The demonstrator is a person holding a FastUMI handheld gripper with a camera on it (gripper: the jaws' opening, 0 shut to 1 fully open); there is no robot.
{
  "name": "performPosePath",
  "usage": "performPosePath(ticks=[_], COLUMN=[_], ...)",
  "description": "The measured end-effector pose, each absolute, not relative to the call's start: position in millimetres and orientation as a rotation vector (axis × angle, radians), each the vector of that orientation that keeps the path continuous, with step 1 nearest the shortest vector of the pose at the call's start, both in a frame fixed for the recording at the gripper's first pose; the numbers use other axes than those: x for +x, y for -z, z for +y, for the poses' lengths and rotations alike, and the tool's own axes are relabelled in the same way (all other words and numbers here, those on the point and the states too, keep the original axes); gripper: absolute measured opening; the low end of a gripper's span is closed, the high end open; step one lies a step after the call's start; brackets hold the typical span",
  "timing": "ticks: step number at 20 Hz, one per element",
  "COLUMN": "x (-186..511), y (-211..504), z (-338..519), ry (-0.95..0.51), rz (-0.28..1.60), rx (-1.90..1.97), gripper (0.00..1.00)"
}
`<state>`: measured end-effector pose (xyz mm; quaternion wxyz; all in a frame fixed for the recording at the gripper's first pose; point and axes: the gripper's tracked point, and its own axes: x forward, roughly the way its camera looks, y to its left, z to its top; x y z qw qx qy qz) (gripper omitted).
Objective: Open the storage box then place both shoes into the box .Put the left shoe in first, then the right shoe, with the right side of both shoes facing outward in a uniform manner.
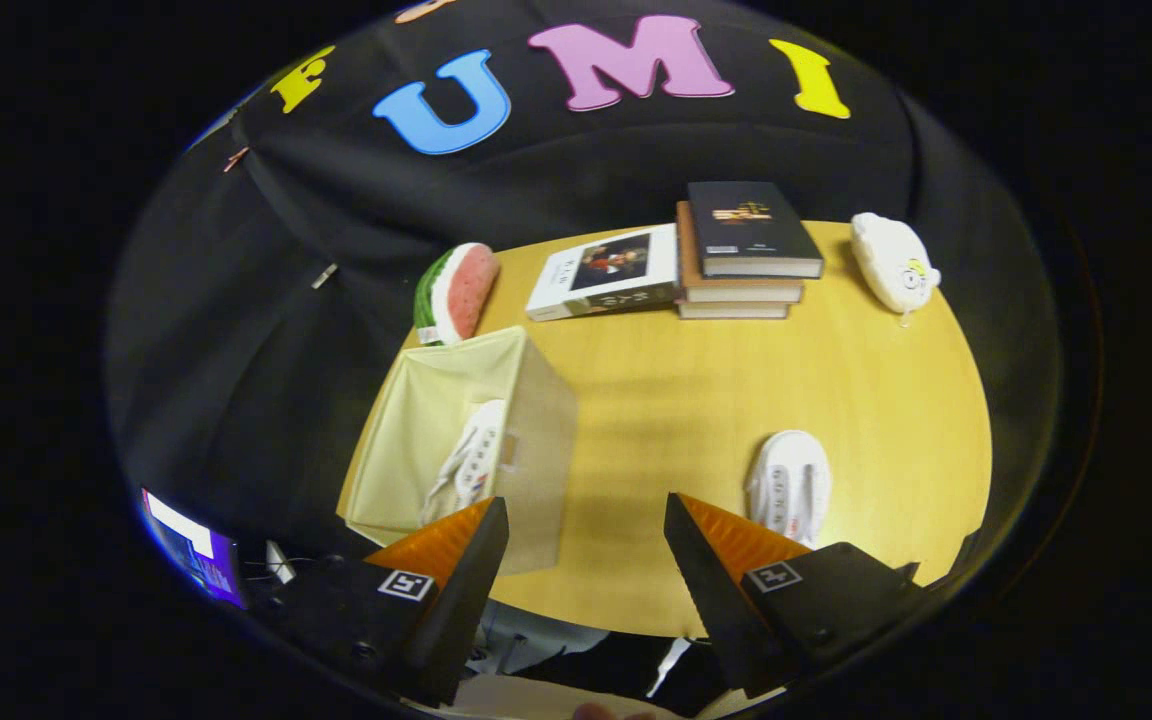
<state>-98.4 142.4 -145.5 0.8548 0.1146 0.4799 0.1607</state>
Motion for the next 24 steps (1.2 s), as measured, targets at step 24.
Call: performPosePath(ticks=[24], x=[-92.1], y=[343.6], z=[-1.8], ry=[-0.045], rz=[1.004], rx=[0.058], gripper=[0.63])
